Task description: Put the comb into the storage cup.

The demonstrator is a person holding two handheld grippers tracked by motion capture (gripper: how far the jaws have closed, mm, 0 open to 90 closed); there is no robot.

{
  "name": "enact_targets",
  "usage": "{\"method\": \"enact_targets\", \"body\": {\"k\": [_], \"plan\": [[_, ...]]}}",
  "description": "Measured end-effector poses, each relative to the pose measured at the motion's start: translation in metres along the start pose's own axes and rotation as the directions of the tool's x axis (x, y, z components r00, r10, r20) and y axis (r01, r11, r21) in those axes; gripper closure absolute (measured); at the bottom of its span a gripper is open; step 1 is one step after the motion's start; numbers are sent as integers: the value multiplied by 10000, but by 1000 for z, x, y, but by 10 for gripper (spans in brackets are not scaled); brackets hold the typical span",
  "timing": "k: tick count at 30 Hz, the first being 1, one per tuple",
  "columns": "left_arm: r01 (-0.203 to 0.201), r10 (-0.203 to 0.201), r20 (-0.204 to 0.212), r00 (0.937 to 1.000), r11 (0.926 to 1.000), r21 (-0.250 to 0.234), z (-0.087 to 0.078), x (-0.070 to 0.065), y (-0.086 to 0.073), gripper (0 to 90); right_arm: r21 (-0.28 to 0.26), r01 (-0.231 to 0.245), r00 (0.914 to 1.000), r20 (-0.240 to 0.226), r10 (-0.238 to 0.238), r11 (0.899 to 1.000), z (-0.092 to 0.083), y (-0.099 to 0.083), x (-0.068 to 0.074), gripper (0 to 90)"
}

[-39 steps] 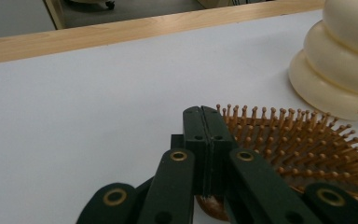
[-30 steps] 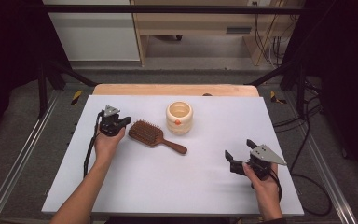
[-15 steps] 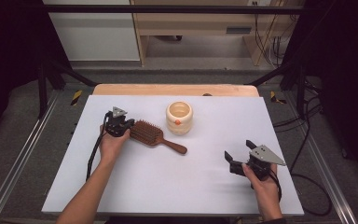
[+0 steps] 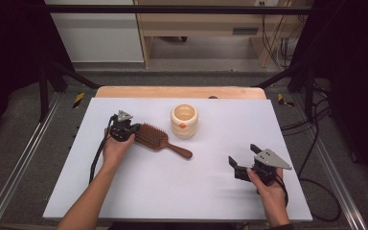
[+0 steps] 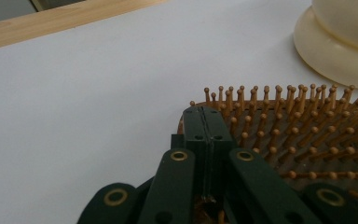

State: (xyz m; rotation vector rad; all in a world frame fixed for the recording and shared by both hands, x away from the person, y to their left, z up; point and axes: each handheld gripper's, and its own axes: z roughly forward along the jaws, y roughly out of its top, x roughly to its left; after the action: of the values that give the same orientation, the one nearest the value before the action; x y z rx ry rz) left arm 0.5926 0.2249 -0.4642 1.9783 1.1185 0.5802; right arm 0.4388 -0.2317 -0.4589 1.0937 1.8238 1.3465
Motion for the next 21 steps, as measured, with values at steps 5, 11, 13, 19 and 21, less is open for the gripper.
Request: {"method": "enact_targets", "body": {"k": [5, 11, 13, 19, 21], "plan": [[-211, 210, 341, 9992, 9998, 14, 0, -8, 0, 900, 119, 92, 9999, -118, -91, 9999, 1, 0, 3, 65], [-478, 478, 709, 9963, 9989, -10, 0, -22, -1, 900, 240, 136, 9996, -237, -130, 9996, 2, 0, 4, 66], [-529, 529, 817, 9953, 9986, -25, -1, -26, -2, 900, 287, 133, 9994, -321, -124, 9995, 2, 0, 5, 67], [-708, 708, 1040, 9921, 9975, -32, -2, -34, -3, 900, 349, 239, 9989, -417, -224, 9991, 3, 1, 7, 67], [-731, 732, 1074, 9915, 9973, -51, -2, -36, -3, 900, 363, 232, 9988, -435, -216, 9991, 3, 1, 7, 67]]}}
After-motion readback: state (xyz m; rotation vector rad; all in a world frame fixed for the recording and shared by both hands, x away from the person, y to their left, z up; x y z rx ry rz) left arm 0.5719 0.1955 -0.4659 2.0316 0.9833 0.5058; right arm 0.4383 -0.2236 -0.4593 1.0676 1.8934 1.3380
